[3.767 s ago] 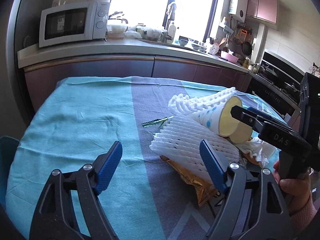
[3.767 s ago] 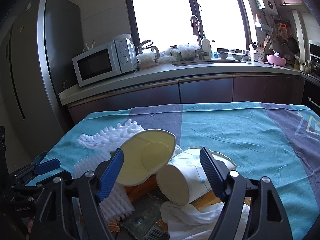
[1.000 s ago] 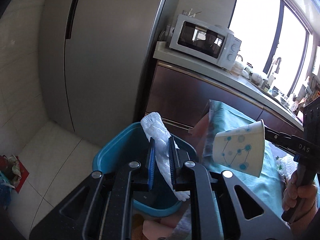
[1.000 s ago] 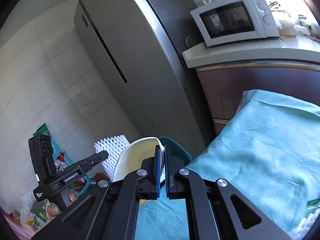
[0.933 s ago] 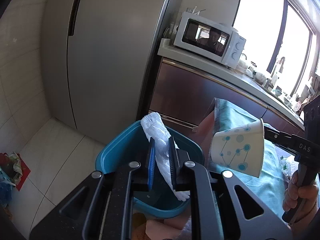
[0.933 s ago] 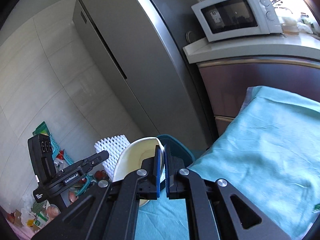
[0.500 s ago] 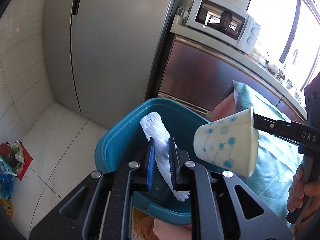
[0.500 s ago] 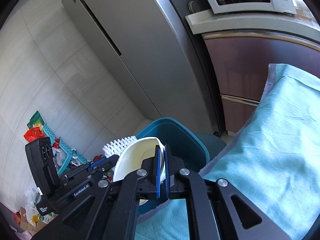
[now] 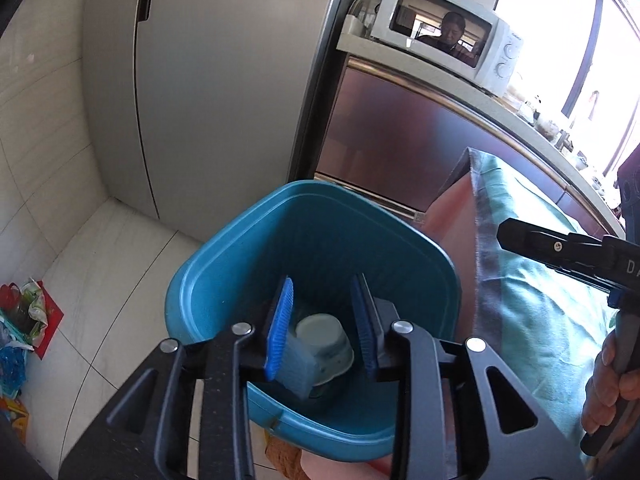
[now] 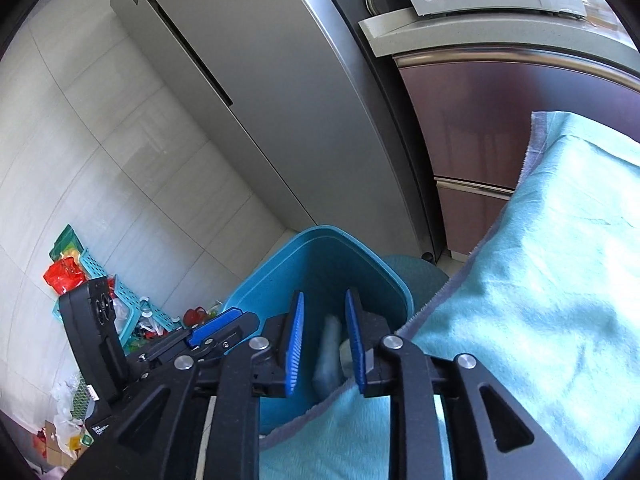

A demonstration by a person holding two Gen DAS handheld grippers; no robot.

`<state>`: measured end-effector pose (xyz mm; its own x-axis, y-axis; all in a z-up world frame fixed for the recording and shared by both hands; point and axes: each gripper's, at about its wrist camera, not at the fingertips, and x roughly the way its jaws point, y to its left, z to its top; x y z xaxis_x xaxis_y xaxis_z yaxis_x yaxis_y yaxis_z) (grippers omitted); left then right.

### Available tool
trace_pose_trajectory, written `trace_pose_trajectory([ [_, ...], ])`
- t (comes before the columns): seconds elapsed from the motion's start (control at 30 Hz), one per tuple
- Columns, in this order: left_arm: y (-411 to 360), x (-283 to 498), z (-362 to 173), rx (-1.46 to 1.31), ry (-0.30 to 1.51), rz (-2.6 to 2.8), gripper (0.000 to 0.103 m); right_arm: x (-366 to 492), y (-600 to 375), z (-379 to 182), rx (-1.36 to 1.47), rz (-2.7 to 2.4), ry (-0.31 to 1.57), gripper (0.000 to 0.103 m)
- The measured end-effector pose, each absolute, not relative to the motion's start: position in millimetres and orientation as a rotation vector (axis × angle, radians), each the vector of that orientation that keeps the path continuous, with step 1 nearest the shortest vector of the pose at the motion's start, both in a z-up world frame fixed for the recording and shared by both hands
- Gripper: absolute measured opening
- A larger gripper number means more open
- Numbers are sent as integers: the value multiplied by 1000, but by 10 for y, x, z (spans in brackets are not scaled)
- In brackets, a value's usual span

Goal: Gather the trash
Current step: 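Move both open tools back to the trash pile, then grasp the white foam net with the left tool while the right tool grasps the blue-dotted paper cup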

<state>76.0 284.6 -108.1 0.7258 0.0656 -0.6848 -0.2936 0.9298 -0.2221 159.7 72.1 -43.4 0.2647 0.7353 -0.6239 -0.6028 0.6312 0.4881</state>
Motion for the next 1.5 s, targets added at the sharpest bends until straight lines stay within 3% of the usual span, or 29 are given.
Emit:
trace_pose_trajectory([
  [0.13,2715,702,-927,-312,695,168,36,1452,533,-304,149,921,885,29],
  [0.2,2615,669,-823,-307,669,135,46,1347,372,-226,142,917,853,39],
  [0.27,2479,640,-710,-287,640,95,49,1233,185,-152,137,907,821,47],
  [0.4,2159,603,-514,-249,600,-19,53,1016,-277,-44,127,850,756,52],
  [0.67,1409,665,-332,-190,600,-269,60,669,-1333,44,172,635,666,53],
  [1.1,216,808,-526,-149,713,-530,69,372,-2428,-164,251,369,638,54],
  [1.33,-61,1050,-708,-190,813,-600,71,154,-2829,-116,284,275,588,54],
  [1.5,-121,1199,-822,-238,876,-640,69,94,-3324,-109,356,162,568,60],
])
